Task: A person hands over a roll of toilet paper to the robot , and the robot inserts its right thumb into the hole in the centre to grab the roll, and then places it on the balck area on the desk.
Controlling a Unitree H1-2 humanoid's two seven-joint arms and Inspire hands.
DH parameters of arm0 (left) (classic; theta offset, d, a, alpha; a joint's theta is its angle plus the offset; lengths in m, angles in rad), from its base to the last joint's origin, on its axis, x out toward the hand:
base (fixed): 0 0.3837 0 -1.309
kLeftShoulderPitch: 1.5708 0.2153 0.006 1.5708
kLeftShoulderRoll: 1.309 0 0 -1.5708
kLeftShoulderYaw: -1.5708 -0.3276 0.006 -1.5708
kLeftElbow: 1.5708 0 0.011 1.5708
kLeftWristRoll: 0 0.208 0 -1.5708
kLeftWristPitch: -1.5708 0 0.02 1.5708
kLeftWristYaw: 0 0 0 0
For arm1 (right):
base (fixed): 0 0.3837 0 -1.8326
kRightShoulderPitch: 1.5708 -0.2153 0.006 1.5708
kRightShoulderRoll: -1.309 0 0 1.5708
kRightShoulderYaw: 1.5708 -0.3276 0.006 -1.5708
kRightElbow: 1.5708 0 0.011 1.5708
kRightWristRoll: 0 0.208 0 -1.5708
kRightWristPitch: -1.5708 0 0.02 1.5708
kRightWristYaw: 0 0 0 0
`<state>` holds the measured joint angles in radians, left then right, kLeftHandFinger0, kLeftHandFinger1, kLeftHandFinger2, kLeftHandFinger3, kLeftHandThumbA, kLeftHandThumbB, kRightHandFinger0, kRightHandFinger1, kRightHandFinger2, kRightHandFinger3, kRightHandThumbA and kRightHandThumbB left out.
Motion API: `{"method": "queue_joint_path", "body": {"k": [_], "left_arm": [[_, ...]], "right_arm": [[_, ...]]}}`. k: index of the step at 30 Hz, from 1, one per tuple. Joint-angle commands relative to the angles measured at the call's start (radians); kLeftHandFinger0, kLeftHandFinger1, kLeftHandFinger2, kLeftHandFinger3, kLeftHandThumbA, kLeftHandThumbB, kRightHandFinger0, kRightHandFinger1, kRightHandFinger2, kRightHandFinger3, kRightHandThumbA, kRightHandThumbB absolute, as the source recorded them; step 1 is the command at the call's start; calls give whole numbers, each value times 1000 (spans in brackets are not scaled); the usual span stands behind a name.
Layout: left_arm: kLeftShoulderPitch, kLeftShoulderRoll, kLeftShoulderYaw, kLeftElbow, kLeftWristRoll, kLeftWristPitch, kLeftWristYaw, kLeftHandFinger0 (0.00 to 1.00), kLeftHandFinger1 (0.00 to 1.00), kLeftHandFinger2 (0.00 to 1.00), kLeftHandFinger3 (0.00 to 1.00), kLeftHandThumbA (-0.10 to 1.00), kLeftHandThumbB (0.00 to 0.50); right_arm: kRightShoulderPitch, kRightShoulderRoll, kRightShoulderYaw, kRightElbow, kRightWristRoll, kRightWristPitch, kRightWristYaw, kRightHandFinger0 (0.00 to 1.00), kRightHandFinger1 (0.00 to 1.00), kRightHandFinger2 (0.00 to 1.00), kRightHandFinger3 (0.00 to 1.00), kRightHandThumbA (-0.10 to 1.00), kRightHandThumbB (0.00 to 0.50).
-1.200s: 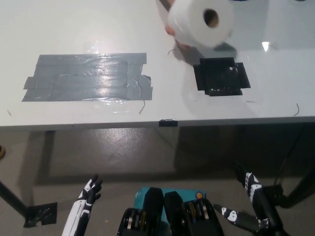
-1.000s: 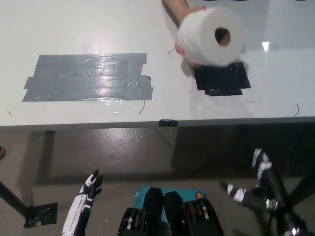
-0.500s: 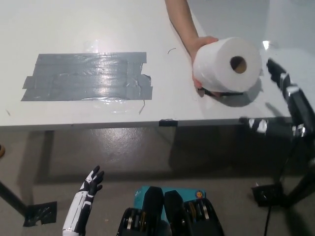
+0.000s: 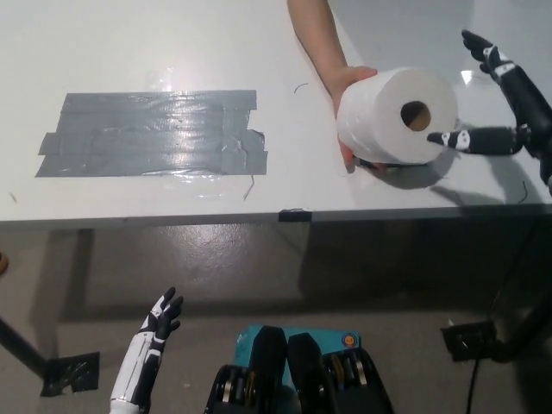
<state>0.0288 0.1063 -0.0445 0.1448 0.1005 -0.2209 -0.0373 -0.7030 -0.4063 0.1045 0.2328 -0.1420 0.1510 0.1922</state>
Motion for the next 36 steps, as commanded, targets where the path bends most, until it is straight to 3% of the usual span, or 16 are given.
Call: {"method": "queue_joint_path", "body": {"k": [1,10,17,29,32,36], "left_arm": [[-9,7,0,-9,10,-24,4,1000,1000,1000,1000,1000,100],[-14,7,-5,-15,16,-19,0,1000,1000,1000,1000,1000,105],[-22,4,-5,-12,12,-14,-3,1000,1000,1000,1000,1000,110],[-20,6,-8,-14,17,-18,-4,1000,1000,1000,1000,1000,116],[-19,4,-7,-21,10,-5,-6,1000,1000,1000,1000,1000,128],[-23,3,-9,-14,10,-15,-7,1000,1000,1000,1000,1000,110]], "right_arm": [[-104,-42,14,35,-49,49,27,1000,1000,1000,1000,996,339],[-188,-45,28,145,-67,40,29,1000,1000,1000,1000,1000,345],[-229,-30,42,216,-68,14,35,1000,1000,1000,1000,967,294],[-240,1,100,269,-116,12,27,1000,1000,1000,1000,1000,362],[-249,13,105,312,-121,-23,18,1000,1000,1000,1000,1000,359],[-260,26,108,324,-126,-15,25,1000,1000,1000,1000,990,351]]}}
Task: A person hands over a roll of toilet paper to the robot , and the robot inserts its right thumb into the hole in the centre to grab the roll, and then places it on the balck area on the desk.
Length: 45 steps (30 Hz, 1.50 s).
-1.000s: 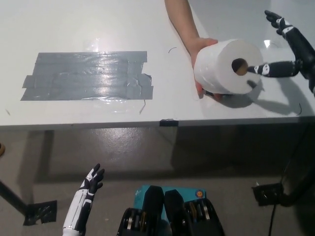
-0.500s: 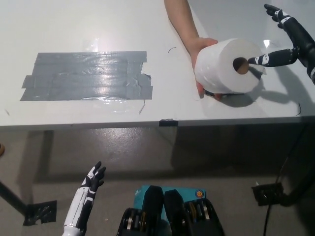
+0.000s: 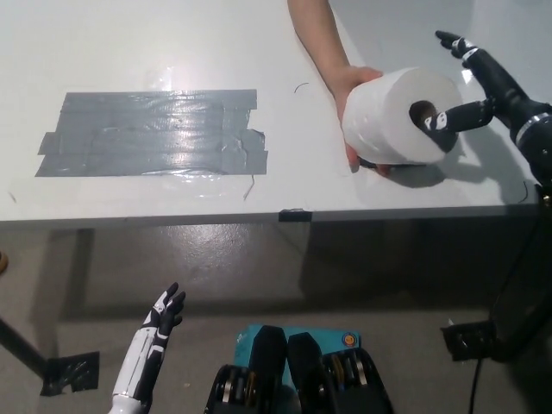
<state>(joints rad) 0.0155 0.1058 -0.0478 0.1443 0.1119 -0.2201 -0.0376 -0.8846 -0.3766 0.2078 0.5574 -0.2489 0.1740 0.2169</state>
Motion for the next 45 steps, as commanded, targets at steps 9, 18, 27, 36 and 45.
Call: {"method": "queue_joint_path", "body": {"k": [9,18,27,36,45], "left_arm": [[-15,5,-8,-8,-6,-17,-10,1000,1000,1000,1000,1000,93],[-19,4,-8,-17,-10,-5,-14,999,1000,1000,1000,1000,108],[-18,1,-8,-13,-20,-4,-17,976,1000,1000,1000,1000,78],[-21,2,-8,-9,-21,-2,-18,956,1000,1000,1000,1000,88],[-31,5,-12,-14,-12,4,-23,940,1000,1000,1000,1000,78]], "right_arm": [[-107,-1,35,45,-50,-61,0,1000,1000,1000,1000,1000,320],[-180,-9,62,146,-76,-64,13,1000,1000,1000,1000,1000,349],[-275,-5,240,283,-226,-82,47,1000,1000,1000,1000,996,297],[-332,39,398,475,-318,-179,-8,1000,1000,1000,1000,891,297],[-334,84,453,564,-352,-189,-38,406,508,605,695,69,231]]}}
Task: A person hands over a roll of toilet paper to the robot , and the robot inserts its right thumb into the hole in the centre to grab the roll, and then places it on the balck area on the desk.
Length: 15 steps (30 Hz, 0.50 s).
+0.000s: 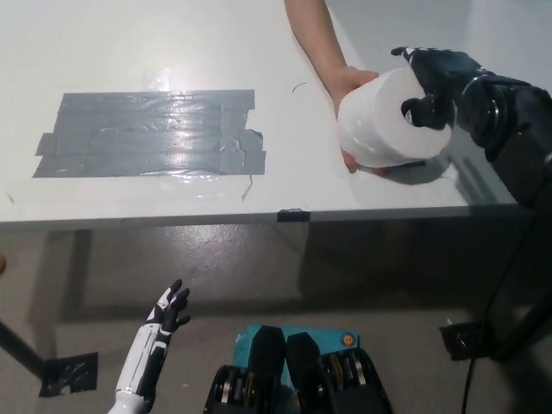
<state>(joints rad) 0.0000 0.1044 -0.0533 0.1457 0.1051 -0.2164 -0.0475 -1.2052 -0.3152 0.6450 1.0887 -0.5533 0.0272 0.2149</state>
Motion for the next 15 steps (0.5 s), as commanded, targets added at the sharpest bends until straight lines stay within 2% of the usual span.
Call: {"method": "queue_joint_path", "body": {"k": [1,2,4,5,6,8,9,11,12,15], "left_arm": [[-17,7,-7,-16,-4,1,-14,938,1000,1000,1000,1000,84],[-21,8,-7,-16,1,-1,-12,933,1000,1000,1000,1000,78],[-24,9,-6,-18,1,1,-13,932,1000,1000,1000,1000,80],[-28,12,-7,-21,2,3,-15,927,1000,1000,1000,1000,77],[-30,14,-8,-21,6,0,-16,925,1000,1000,1000,1000,77],[-35,16,-6,-24,4,7,-18,929,1000,1000,1000,1000,93],[-41,18,-6,-22,5,8,-19,930,1000,1000,1000,1000,95],[-49,18,-6,-17,11,1,-16,921,1000,1000,1000,1000,75],[-52,14,-6,-12,9,-1,-14,920,1000,1000,1000,1000,88],[-54,12,-4,-10,6,4,-13,921,1000,1000,1000,1000,105]], "right_arm": [[-4,19,13,31,-50,-55,-57,187,336,440,540,-93,249],[12,15,0,35,-45,-87,-100,42,241,360,366,-100,258],[17,15,-22,44,-26,-101,-108,19,337,571,397,-100,241],[24,18,-81,72,39,-128,-104,102,537,860,563,-100,203],[24,19,-108,87,64,-142,-102,121,598,945,674,-100,190],[27,26,-200,113,137,-148,-103,128,646,921,766,-100,172],[25,30,-241,124,161,-147,-105,113,630,905,779,-100,167],[31,34,-327,101,218,-106,-89,125,666,975,890,-100,142],[35,33,-369,88,238,-89,-79,124,673,982,922,-100,144],[41,41,-475,81,301,-65,-60,238,749,1000,1000,-100,136]]}}
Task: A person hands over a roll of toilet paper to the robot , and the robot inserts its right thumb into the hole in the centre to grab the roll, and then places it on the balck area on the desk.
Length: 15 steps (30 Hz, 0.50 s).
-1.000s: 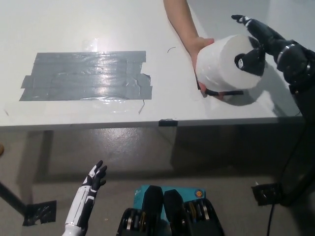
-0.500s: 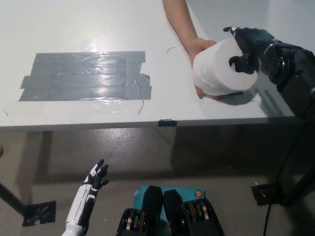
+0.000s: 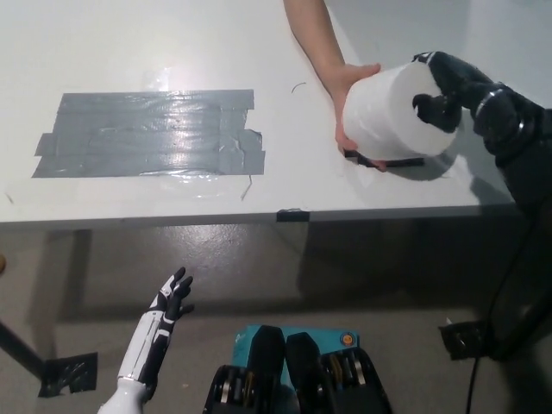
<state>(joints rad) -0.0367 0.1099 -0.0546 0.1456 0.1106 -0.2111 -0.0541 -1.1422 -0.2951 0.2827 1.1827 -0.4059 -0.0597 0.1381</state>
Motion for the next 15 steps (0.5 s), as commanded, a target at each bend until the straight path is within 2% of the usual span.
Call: {"method": "queue_joint_path", "body": {"k": [1,3,5,7,8,11,13,15], "left_arm": [[-19,8,-3,-11,1,-1,-7,919,1000,1000,1000,1000,99],[-19,8,-3,-12,-1,-3,-7,916,1000,1000,1000,1000,100],[-26,8,-1,-7,-1,-4,-6,912,1000,1000,1000,1000,90],[-29,9,-2,-4,6,-5,-3,906,1000,1000,1000,1000,103],[-30,10,-4,-5,11,0,-3,908,1000,1000,1000,1000,118],[-30,9,-2,-7,6,7,-5,908,1000,1000,1000,1000,129],[-33,10,-1,-3,4,0,-4,906,1000,1000,1000,1000,117],[-36,12,-1,2,8,-6,-3,900,1000,1000,1000,1000,101]], "right_arm": [[-23,28,-178,-9,207,37,30,266,742,1000,979,-100,151],[-23,35,-243,1,257,43,42,269,732,993,950,-100,163],[-25,36,-310,8,292,46,43,174,611,948,942,-100,163],[-20,39,-390,4,370,69,72,66,544,956,993,-100,125],[-15,45,-484,1,453,103,92,7,521,978,1000,-100,148],[-7,42,-592,0,528,157,107,0,509,1000,1000,-100,146],[-4,36,-675,7,584,203,129,0,492,952,1000,-100,149],[0,25,-715,16,610,209,158,0,480,921,1000,-100,123]]}}
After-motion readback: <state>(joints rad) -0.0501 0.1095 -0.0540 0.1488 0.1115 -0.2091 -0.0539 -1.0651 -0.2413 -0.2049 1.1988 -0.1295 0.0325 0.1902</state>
